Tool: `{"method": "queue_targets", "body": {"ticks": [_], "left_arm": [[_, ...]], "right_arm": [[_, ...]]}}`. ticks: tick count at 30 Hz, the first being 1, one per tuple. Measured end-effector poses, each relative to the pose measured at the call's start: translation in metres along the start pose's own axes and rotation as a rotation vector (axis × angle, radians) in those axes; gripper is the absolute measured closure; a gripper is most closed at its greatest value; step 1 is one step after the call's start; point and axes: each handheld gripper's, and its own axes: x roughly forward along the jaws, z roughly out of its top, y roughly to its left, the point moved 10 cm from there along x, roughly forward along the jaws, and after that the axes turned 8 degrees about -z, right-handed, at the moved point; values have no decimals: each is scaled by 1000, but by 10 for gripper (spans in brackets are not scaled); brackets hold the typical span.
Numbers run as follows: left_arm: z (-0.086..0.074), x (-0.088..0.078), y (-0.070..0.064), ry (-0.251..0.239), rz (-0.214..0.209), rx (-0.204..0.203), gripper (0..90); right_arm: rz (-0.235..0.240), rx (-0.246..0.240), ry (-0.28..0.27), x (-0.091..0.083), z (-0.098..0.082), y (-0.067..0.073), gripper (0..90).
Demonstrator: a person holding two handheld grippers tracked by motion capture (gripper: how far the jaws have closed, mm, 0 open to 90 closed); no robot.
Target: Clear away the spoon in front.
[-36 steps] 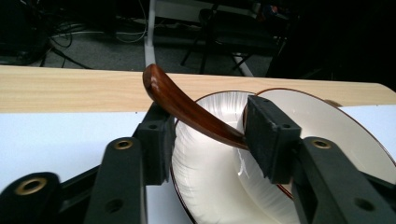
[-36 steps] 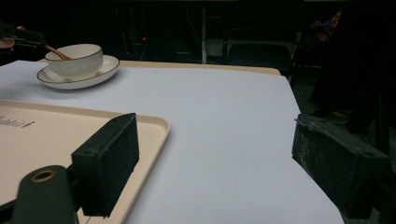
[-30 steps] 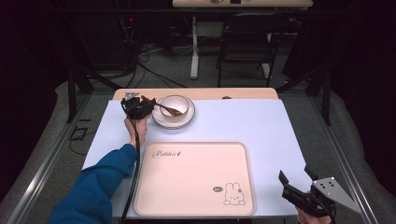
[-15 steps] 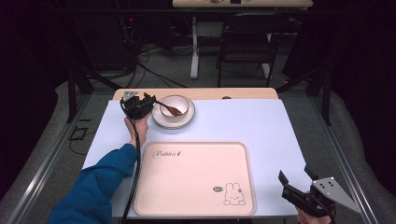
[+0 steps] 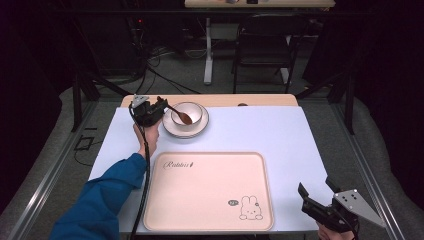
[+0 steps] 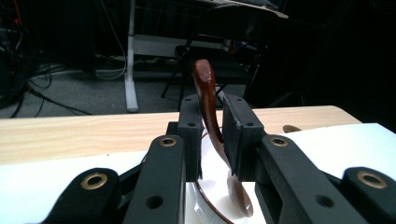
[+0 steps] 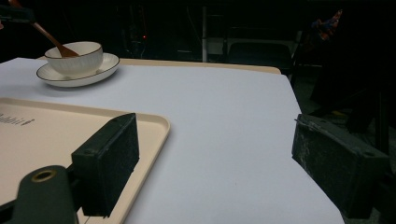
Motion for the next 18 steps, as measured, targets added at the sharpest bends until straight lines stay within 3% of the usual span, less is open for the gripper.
{"method": "queue_targets", "body": {"ticks": [5, 11, 18], "left_arm": [[4, -1, -9, -1, -37, 15, 806], [9, -2, -20, -5, -62, 72, 840], [12, -4, -25, -6, -79, 84, 843]], "right_arm": [[-2, 4, -2, 0, 0, 0, 139], [-3, 4, -4, 0, 0, -1, 139], [-4, 5, -6, -1, 1, -1, 139]]}}
